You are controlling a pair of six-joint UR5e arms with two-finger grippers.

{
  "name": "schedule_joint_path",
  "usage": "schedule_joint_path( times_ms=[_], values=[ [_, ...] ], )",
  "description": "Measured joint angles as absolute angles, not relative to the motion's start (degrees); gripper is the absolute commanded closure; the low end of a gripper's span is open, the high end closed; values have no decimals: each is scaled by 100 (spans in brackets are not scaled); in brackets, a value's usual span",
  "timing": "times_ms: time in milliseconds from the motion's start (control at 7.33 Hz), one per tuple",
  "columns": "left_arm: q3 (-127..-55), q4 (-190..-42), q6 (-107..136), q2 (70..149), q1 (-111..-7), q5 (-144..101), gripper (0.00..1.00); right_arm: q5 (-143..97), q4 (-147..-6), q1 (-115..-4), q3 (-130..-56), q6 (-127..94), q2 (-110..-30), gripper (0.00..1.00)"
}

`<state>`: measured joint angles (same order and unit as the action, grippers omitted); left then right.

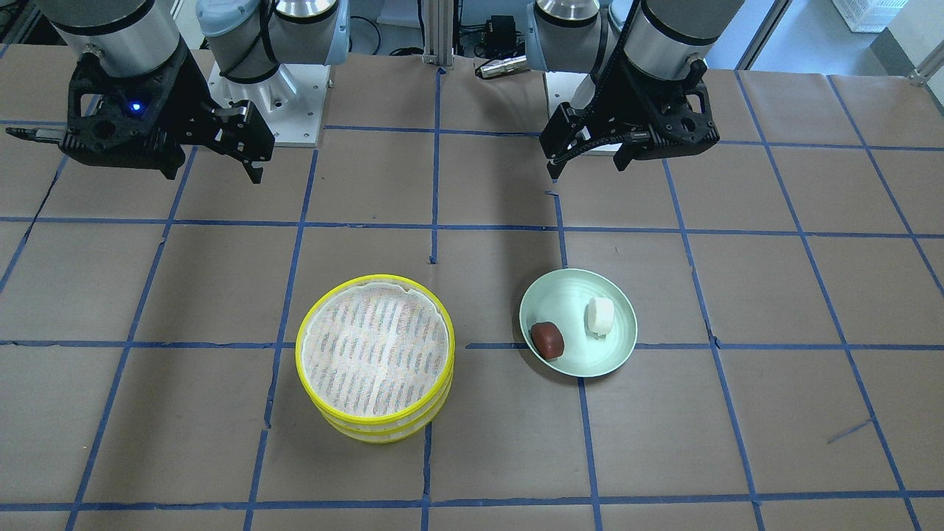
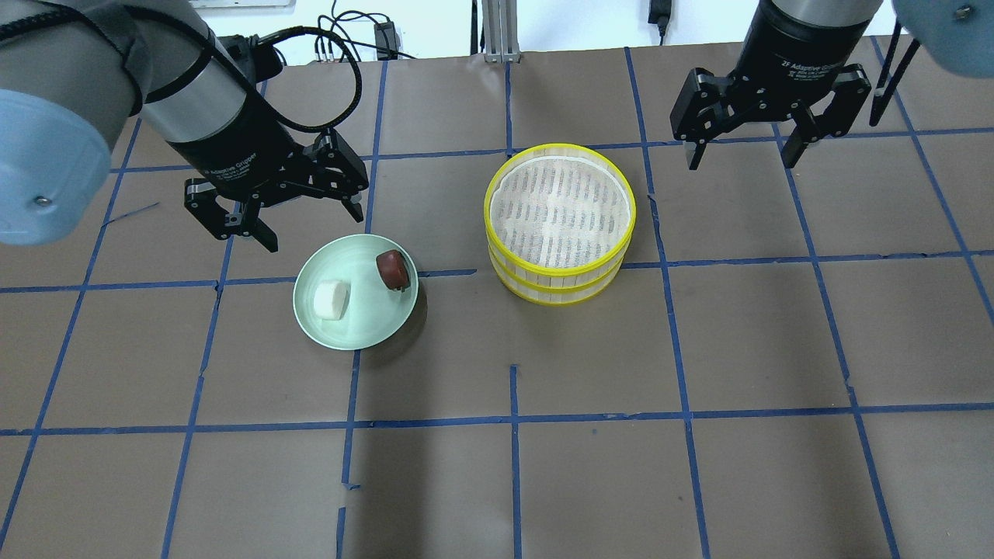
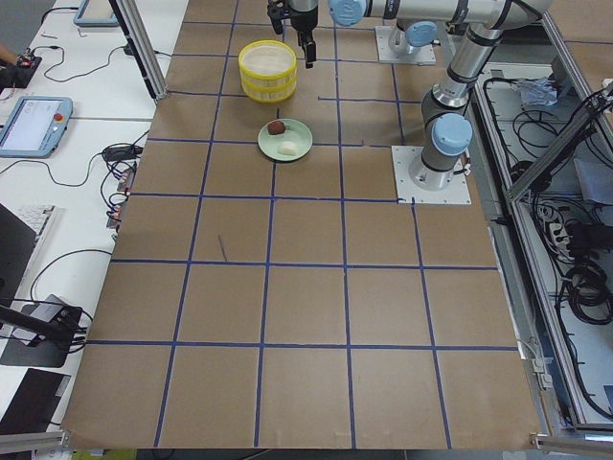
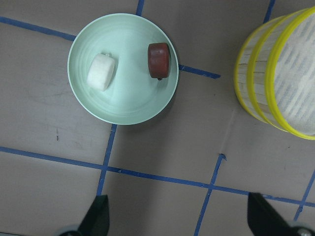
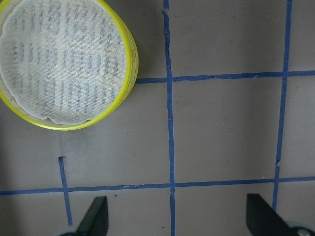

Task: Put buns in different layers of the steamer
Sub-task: 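Lower the left gripper toward the plate while the right gripper reaches the steamer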

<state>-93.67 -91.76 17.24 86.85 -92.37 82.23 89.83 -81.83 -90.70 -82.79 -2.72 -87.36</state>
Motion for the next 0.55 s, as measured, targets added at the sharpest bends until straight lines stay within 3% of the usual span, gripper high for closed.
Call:
schedule_joint_path(
  times_ms=[545],
  values=[
    [-9468, -9208, 1724, 8702, -9218, 8236, 0, 8957, -8364, -9082, -8343, -249, -8645, 0]
  ],
)
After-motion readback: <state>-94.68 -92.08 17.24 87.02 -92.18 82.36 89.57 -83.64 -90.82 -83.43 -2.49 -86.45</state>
